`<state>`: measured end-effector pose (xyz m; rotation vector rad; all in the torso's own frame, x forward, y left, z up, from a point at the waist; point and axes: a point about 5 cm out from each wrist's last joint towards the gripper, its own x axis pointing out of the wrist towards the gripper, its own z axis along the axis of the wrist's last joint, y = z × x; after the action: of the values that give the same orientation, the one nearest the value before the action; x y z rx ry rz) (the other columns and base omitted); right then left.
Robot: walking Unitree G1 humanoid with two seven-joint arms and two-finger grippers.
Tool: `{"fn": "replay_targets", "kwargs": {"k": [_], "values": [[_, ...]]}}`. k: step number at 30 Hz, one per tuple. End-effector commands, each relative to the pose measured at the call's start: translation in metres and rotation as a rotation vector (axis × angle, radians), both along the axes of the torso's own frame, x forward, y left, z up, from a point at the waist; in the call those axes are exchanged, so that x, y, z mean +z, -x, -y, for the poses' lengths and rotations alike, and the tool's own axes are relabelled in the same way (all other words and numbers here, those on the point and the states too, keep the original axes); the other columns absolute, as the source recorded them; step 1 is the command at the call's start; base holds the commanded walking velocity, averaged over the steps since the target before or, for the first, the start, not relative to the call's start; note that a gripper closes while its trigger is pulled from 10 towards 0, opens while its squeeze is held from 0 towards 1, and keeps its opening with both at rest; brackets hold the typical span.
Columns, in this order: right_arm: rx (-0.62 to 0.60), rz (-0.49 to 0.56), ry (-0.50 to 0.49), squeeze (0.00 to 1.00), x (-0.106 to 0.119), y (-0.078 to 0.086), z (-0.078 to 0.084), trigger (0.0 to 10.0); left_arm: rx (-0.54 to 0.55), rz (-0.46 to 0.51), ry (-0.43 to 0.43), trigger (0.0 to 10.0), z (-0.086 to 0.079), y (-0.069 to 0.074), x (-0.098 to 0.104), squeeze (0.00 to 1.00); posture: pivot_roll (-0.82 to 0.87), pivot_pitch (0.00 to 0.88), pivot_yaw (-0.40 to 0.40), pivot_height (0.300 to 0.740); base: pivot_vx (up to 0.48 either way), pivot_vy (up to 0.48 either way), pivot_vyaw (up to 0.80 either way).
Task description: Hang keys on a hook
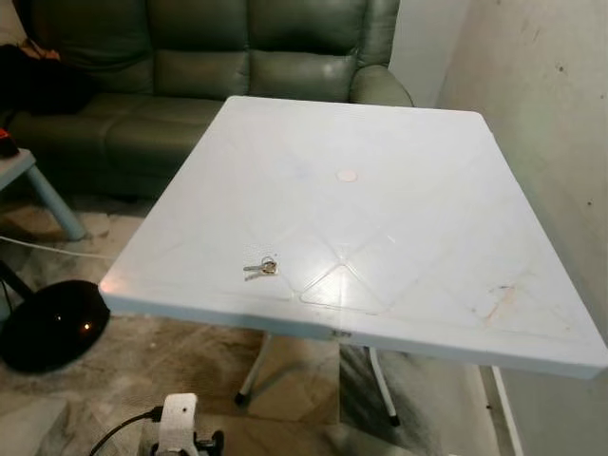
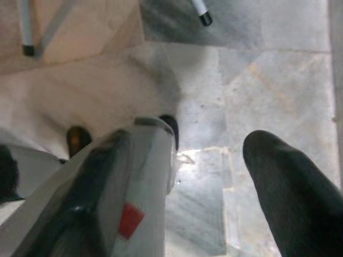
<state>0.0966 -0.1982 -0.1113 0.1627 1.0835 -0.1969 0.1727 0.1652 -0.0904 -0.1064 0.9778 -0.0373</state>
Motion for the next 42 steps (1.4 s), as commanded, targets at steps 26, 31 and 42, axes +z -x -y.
{"fn": "replay_targets", "kwargs": {"k": [26, 31, 42], "values": [[0.027, -0.099, -0.021, 0.0, -0.0073, 0.0253, -0.0089, 10.0, -0.026, -0.014, -0.045, 10.0, -0.0105, 0.0056, -0.0016, 0.0, 0.09, 0.002, -0.015, 0.74, 0.0, 0.264, 0.0], [0.03, -0.098, -0.021, 0.0, -0.0072, 0.0248, -0.0088, 10.0, -0.007, -0.019, -0.039, 10.0, -0.0098, 0.0066, -0.0022, 0.0, 0.09, 0.0, -0.018, 0.74, 0.0, 0.0, 0.0], [0.02, -0.096, -0.024, 0.0, -0.007, 0.024, -0.0082, 10.0, 0.028, -0.043, -0.021, 10.0, -0.0097, 0.0108, -0.0043, 0.0, 0.09, 0.003, -0.018, 0.74, 0.0, 0.0, 0.0]]}}
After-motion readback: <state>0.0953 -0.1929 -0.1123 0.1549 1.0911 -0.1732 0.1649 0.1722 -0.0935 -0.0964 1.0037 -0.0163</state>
